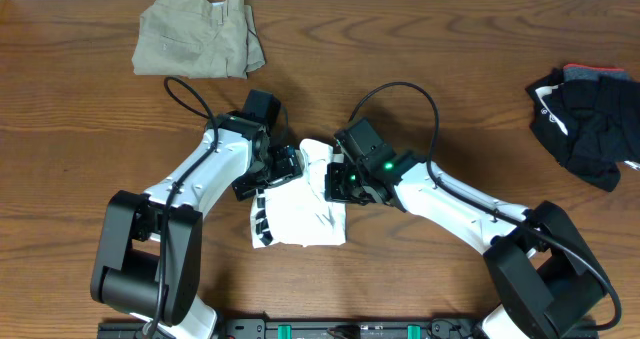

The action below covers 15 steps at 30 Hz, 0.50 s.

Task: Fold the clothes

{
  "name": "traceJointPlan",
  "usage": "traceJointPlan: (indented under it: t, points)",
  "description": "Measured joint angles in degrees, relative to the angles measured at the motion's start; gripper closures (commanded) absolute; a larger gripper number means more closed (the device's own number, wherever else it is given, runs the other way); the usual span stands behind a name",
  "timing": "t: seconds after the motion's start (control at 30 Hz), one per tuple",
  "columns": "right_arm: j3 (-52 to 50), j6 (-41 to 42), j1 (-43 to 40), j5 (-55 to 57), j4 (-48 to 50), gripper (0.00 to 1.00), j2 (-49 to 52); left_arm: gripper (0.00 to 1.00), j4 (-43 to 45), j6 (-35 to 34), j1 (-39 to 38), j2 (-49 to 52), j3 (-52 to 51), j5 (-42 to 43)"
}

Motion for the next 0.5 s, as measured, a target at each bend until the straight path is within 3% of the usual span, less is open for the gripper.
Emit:
traceJointPlan:
  t: [0.5]
  points:
    - [16.7,-2.9,0.0,14.8,-28.5,0.95,0.0,0.11,-0.2,1.7,0.0,0.0,0.0,0.6]
